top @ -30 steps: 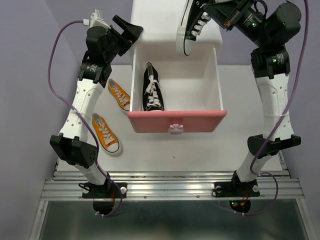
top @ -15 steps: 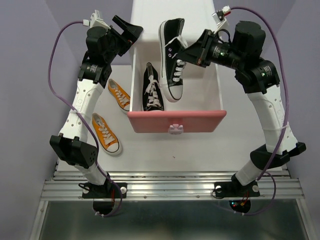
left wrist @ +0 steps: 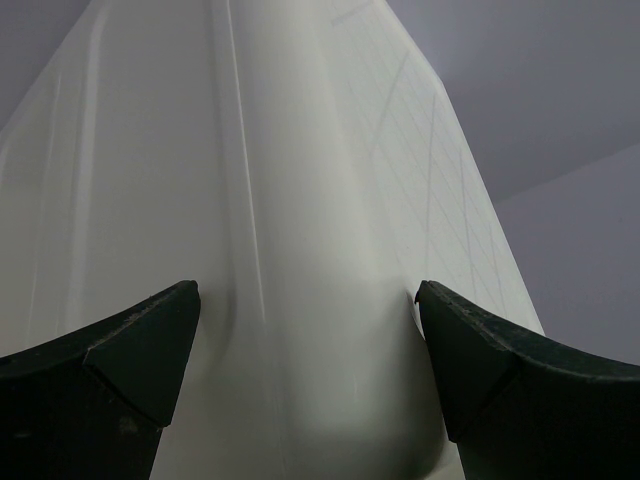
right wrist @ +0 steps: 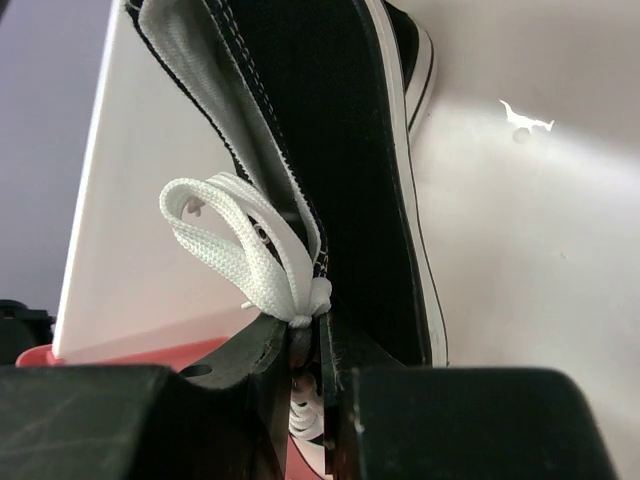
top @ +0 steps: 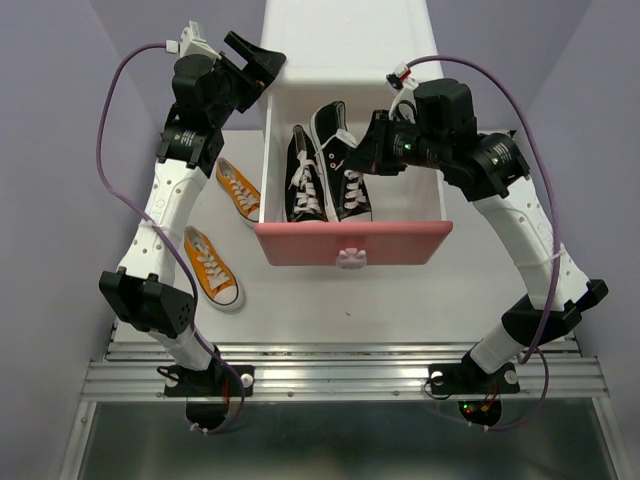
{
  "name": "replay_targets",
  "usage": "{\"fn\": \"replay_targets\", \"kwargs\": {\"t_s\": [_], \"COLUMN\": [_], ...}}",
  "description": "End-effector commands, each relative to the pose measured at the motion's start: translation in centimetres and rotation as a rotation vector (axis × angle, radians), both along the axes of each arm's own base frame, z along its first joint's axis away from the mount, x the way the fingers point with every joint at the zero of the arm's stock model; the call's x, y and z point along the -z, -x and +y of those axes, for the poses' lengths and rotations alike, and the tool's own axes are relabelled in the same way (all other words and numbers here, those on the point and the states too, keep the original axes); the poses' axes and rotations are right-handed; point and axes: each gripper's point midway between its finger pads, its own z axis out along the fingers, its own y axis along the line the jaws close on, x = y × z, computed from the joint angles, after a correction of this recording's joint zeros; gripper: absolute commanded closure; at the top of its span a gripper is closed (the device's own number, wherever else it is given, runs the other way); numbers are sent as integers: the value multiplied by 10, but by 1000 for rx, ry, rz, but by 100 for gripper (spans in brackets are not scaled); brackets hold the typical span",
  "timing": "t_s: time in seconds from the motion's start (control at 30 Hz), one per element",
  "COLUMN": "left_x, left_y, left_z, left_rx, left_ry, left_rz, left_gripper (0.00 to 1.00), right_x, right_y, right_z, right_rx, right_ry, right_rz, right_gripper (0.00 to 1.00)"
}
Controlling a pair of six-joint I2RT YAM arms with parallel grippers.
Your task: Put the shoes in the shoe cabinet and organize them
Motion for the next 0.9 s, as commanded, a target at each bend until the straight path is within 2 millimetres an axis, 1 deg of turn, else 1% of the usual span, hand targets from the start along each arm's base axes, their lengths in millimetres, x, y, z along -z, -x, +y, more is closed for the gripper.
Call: {"fn": "replay_targets", "kwargs": {"t_s": [0.0, 0.17, 0.23, 0.27, 0.3, 0.37, 0.43, 0.47, 0.6, 0.73, 0.87], "left_x": [200, 200, 200, 200, 201, 201, 203, 203, 204, 205, 205], "left_y": [23, 22, 23, 23, 23, 23, 23, 23, 23, 23, 22], "left_z": [10, 11, 11, 11, 11, 12, 12, 12, 12, 13, 12], "left_rx": [23, 20, 18, 17, 17, 15, 14, 13, 9, 7, 6], "left_ry": [-248, -252, -252, -250, -249, -248, -248, -249, -248, -247, -246], "left_rz": [588, 585, 588, 589, 591, 590, 595, 595, 598, 599, 599], "left_gripper": [1, 1, 1, 1, 1, 1, 1, 1, 1, 1, 1], "right_x": [-32, -23, -22, -20, -20, -19, -16, -14, -6, -4, 2], "right_y": [12, 4, 0, 0, -3, -2, -3, -4, -4, -10, -14], "right_z": [-10, -14, -17, -15, -18, -20, -17, -20, -15, -20, -18], "right_rx": [37, 109, 148, 161, 186, 219, 219, 240, 266, 330, 344], "right_ry": [-13, 37, 51, 63, 71, 94, 103, 110, 133, 156, 166], "right_rz": [-130, -126, -127, -130, -133, -137, -134, -125, -101, -99, -89], "right_gripper": [99, 99, 99, 99, 100, 99, 99, 99, 99, 99, 99]}}
